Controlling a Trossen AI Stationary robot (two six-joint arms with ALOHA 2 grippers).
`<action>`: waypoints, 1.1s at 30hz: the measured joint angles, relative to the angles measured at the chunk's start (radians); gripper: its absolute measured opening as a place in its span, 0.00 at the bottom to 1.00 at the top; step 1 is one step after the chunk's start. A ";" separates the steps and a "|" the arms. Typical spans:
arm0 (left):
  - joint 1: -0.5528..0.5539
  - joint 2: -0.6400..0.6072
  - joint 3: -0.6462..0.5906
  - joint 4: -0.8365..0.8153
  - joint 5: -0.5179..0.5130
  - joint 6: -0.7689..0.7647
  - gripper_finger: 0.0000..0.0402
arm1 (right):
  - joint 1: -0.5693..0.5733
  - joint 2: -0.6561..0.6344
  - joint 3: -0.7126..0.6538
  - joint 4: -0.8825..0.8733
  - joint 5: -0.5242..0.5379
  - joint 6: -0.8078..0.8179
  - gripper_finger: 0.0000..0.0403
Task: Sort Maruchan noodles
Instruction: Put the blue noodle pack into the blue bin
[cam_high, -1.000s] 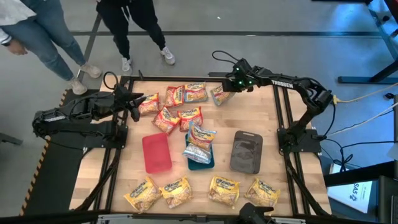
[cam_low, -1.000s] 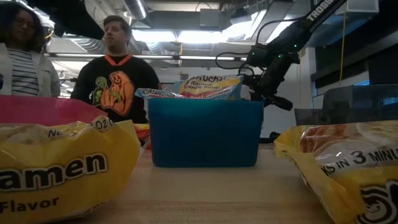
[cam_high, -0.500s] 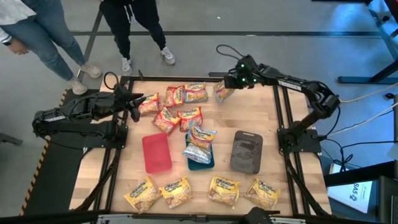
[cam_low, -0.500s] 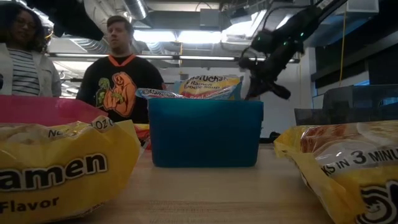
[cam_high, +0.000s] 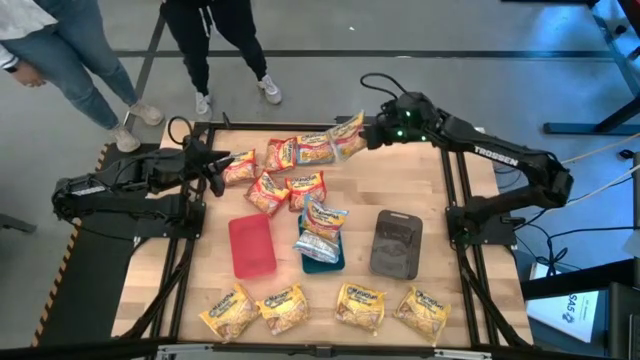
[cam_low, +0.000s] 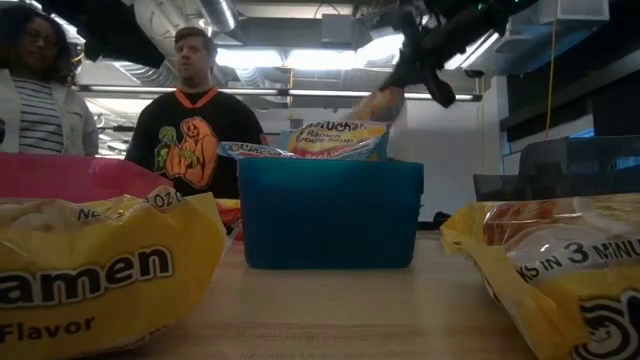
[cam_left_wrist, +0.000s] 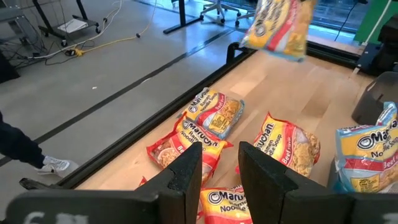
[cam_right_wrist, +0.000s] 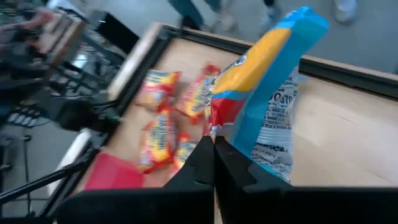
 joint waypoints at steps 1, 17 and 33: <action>0.000 0.000 0.000 0.001 0.000 0.000 0.25 | 0.022 -0.008 0.000 0.007 0.012 0.001 0.00; 0.000 0.000 0.000 0.004 0.000 0.007 0.25 | 0.424 -0.018 0.000 0.120 0.244 0.011 0.00; 0.000 0.000 0.000 0.010 0.000 0.007 0.25 | 0.748 0.124 0.002 0.191 0.498 0.010 0.00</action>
